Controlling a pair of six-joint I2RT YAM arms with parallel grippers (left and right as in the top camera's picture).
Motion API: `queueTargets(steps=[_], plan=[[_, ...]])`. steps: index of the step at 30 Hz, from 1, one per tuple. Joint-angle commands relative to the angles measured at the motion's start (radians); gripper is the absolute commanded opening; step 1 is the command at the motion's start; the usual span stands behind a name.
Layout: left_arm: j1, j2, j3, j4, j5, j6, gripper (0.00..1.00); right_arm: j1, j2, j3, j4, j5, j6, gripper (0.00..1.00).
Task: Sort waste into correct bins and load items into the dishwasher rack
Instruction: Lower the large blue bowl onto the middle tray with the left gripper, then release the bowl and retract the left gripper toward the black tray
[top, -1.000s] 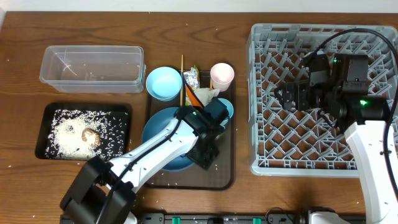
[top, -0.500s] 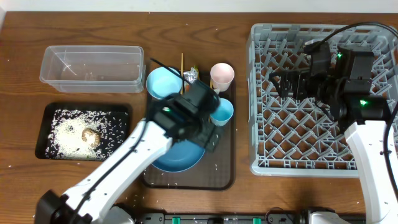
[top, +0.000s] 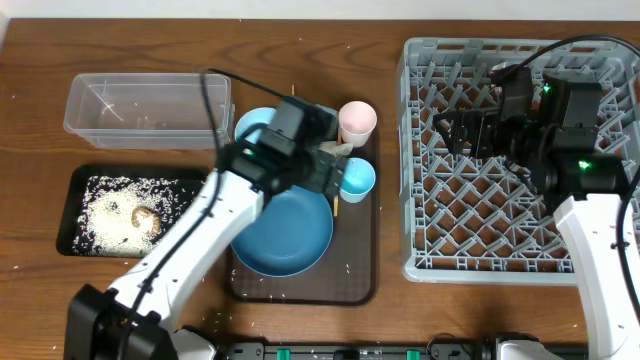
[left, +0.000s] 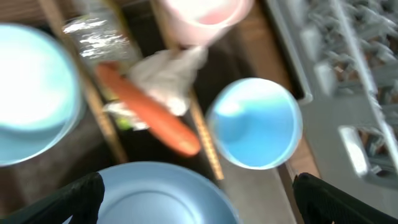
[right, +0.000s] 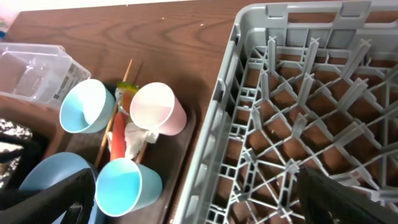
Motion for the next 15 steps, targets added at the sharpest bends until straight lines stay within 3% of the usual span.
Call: queueTargets(steps=[1, 10, 15], plan=[[0.088, -0.061, 0.039, -0.029, -0.001, -0.048, 0.98, 0.056, 0.005, 0.017, 0.01, -0.011, 0.036, 0.96], [0.23, -0.195, 0.039, -0.163, -0.002, -0.023, 0.98, 0.267, 0.061, 0.017, 0.108, 0.053, 0.104, 0.95], [0.292, -0.2, 0.039, -0.235, -0.105, -0.063, 0.98, 0.426, 0.132, 0.017, 0.175, 0.051, 0.145, 0.93]])
